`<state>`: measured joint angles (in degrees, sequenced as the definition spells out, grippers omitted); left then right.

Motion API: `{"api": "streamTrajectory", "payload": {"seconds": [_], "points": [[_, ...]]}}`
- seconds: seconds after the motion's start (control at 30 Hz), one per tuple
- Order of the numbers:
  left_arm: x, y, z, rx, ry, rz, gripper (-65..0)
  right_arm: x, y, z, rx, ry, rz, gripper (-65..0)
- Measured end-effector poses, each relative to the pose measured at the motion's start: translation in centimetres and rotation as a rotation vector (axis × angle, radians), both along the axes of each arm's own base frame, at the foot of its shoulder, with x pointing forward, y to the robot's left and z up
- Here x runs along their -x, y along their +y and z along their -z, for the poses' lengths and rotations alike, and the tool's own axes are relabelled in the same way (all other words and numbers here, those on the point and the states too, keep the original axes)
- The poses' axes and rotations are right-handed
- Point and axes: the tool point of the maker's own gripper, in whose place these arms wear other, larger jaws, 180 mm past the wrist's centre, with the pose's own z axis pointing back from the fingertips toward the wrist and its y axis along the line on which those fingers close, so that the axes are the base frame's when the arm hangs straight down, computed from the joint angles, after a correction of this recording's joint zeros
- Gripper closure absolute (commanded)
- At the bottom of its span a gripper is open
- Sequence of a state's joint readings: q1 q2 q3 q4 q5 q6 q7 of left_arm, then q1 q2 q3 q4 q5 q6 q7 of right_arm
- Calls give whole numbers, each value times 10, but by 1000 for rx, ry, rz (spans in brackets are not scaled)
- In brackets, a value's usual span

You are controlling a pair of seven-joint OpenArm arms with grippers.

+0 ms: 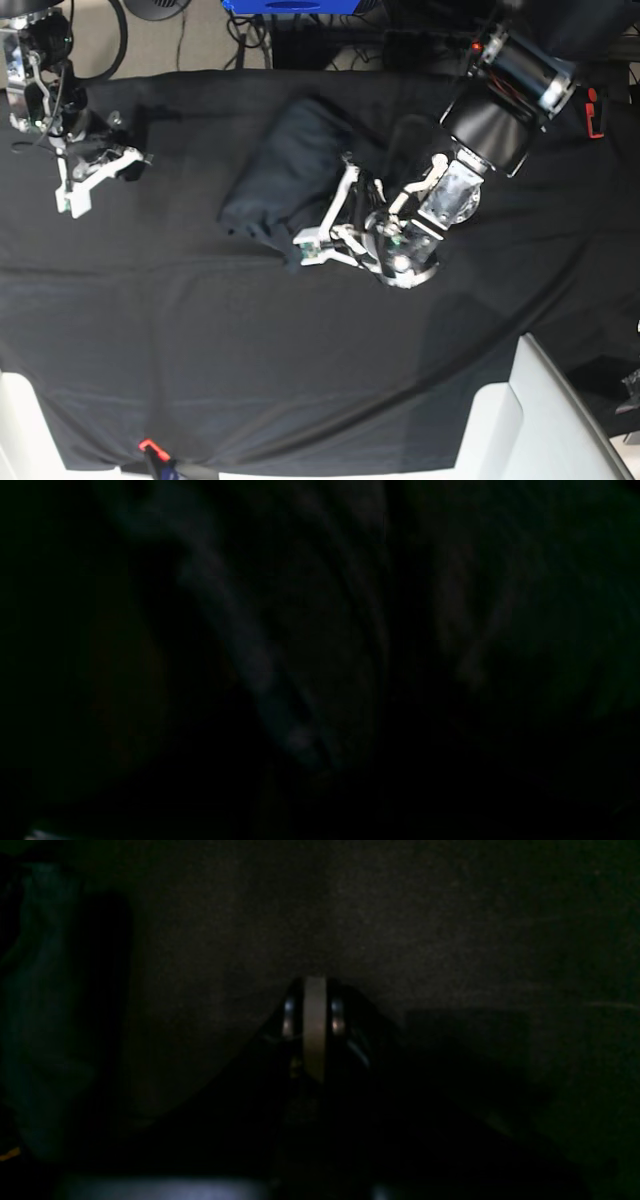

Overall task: Fold the T-shirt properly
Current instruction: 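Drag the grasped shirt end with the left gripper toward the right gripper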

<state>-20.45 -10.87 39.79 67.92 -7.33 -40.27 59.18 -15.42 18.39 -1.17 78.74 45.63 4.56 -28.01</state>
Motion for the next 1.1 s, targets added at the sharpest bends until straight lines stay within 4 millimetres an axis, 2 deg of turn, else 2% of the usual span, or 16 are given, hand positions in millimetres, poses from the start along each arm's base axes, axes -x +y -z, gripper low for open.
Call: {"api": "streamTrajectory", "payload": {"seconds": [0.1,0.3,0.6,0.7,0.93,1.1], "points": [[7,-11,3,-39,-19,84,0,0,-1,0,0,0,2,-15],[7,-21,3,-34,-37,155,0,-7,-25,-7,13,-26,81,-15],[9,-77,-9,64,-66,294,0,-7,-30,-8,16,-29,98,-15],[3,-82,-11,47,-80,334,0,-7,-31,-8,16,-29,101,-15],[2,-90,-1,48,-65,379,0,-14,-69,-20,43,-69,212,-15],[-1,-99,1,71,-63,412,0,-13,-78,-22,46,-73,242,-15]]}}
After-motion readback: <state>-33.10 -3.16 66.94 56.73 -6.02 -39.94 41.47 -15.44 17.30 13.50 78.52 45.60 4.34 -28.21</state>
